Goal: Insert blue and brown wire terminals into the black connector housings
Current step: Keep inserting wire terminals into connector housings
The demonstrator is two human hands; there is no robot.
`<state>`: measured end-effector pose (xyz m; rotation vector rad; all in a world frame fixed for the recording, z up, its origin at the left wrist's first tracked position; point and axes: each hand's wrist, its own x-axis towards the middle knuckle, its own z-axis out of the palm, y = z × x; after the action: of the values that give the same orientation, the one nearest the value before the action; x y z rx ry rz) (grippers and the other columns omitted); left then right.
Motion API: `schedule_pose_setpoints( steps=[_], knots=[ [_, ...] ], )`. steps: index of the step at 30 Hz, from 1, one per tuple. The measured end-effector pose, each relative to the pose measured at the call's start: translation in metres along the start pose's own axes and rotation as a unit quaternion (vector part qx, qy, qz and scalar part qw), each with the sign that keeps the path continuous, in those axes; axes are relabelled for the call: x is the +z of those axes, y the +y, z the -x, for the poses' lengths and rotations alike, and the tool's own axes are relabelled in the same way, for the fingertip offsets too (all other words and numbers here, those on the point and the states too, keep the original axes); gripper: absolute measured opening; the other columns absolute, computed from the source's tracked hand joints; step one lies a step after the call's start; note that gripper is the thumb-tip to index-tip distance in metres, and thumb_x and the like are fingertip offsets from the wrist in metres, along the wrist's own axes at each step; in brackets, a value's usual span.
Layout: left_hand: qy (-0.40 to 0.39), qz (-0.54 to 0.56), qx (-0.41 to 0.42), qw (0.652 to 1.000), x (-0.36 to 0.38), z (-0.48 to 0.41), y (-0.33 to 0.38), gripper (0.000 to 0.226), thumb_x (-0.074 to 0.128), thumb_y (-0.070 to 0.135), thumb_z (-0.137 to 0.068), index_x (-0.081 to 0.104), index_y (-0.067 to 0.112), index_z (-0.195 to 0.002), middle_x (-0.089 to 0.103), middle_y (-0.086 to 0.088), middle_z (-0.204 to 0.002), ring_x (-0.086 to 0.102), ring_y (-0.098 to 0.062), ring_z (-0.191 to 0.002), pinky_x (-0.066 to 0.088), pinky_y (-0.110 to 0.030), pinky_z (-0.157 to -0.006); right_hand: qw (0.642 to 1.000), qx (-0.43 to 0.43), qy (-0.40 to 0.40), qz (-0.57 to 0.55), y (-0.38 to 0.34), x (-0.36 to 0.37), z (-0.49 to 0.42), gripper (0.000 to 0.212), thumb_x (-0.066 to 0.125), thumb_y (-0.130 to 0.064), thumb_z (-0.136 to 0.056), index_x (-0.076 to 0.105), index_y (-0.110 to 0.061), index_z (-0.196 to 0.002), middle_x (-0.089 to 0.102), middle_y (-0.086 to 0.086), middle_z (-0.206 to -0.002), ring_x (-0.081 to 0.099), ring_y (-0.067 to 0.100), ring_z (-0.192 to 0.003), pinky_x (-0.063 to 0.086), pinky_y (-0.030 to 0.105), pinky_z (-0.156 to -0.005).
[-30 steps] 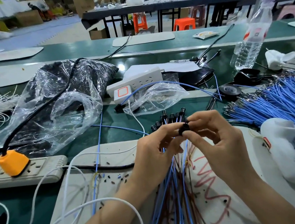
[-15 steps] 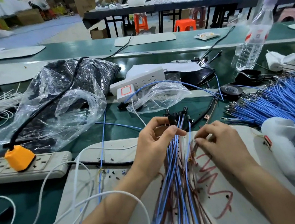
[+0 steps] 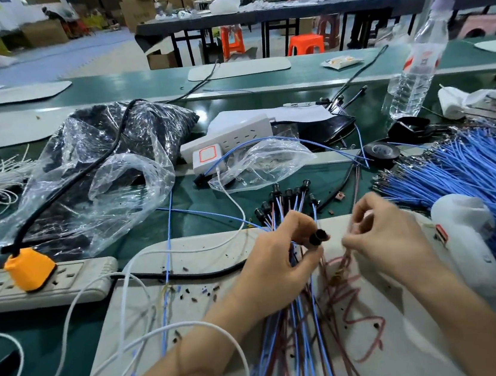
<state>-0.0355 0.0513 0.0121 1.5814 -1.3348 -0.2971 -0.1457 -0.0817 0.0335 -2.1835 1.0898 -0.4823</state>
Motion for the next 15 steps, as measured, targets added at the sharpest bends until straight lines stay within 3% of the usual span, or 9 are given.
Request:
schedule_pose_setpoints(
  steps=[3, 6, 9, 11, 13, 15],
  knots=[
    [-0.014, -0.015, 0.002, 1.0, -0.002, 0.0, 0.001, 0.019, 0.061, 0.002, -0.088, 0.05, 0.014, -0.1, 0.071, -0.002, -0.1, 0.065, -0.01, -0.093, 0.044, -0.016, -0.081, 0.997, 0.022, 0.053, -0.052, 0.005, -0.013, -0.007, 0.026, 0.079, -0.019, -0.073, 0.053, -0.021, -0.076, 0.063, -0.005, -0.069, 0.057, 0.008, -0.064, 0.04, 0.024, -0.053],
    [-0.036, -0.046, 0.016, 0.998, -0.001, 0.001, 0.001, 0.018, 0.063, 0.007, -0.087, 0.052, 0.013, -0.1, 0.07, 0.003, -0.1, 0.063, -0.008, -0.1, 0.044, -0.033, -0.096, 0.999, 0.03, 0.006, 0.027, 0.005, -0.008, -0.006, 0.028, 0.08, -0.041, -0.072, 0.059, -0.022, -0.068, 0.063, -0.008, -0.063, 0.058, 0.008, -0.062, 0.039, 0.025, -0.053],
    [-0.04, -0.128, 0.039, 0.99, 0.001, 0.002, -0.001, 0.018, 0.062, 0.018, -0.086, 0.056, 0.016, -0.103, 0.067, 0.01, -0.102, 0.057, -0.006, -0.105, 0.023, -0.041, -0.109, 0.995, 0.018, -0.012, 0.096, 0.003, 0.003, -0.004, 0.033, 0.079, -0.034, -0.073, 0.058, -0.02, -0.051, 0.058, -0.009, -0.056, 0.056, 0.01, -0.06, 0.032, 0.022, -0.048],
    [-0.066, -0.13, 0.041, 0.988, 0.002, 0.003, -0.001, 0.019, 0.062, 0.014, -0.087, 0.055, 0.017, -0.104, 0.066, 0.012, -0.103, 0.058, -0.004, -0.105, 0.011, -0.04, -0.115, 0.993, 0.025, -0.018, 0.115, 0.003, 0.005, -0.005, 0.031, 0.075, -0.027, -0.073, 0.057, -0.018, -0.049, 0.057, -0.006, -0.056, 0.056, 0.014, -0.061, 0.03, 0.023, -0.047],
    [-0.093, -0.118, 0.045, 0.988, 0.003, 0.005, 0.0, 0.023, 0.059, 0.008, -0.087, 0.053, 0.019, -0.105, 0.066, 0.015, -0.103, 0.059, -0.002, -0.105, 0.009, -0.04, -0.117, 0.993, 0.029, -0.016, 0.116, 0.004, 0.005, -0.006, 0.024, 0.073, -0.023, -0.071, 0.063, -0.011, -0.052, 0.059, -0.001, -0.053, 0.057, 0.017, -0.059, 0.03, 0.024, -0.045],
    [-0.108, -0.106, 0.055, 0.987, 0.003, 0.005, 0.003, 0.025, 0.059, 0.004, -0.085, 0.054, 0.017, -0.106, 0.065, 0.015, -0.102, 0.059, -0.002, -0.102, 0.018, -0.043, -0.115, 0.997, 0.02, 0.004, 0.077, 0.005, 0.005, -0.005, 0.021, 0.071, -0.021, -0.07, 0.066, -0.005, -0.057, 0.063, 0.005, -0.054, 0.061, 0.021, -0.061, 0.035, 0.024, -0.047]
  ],
)
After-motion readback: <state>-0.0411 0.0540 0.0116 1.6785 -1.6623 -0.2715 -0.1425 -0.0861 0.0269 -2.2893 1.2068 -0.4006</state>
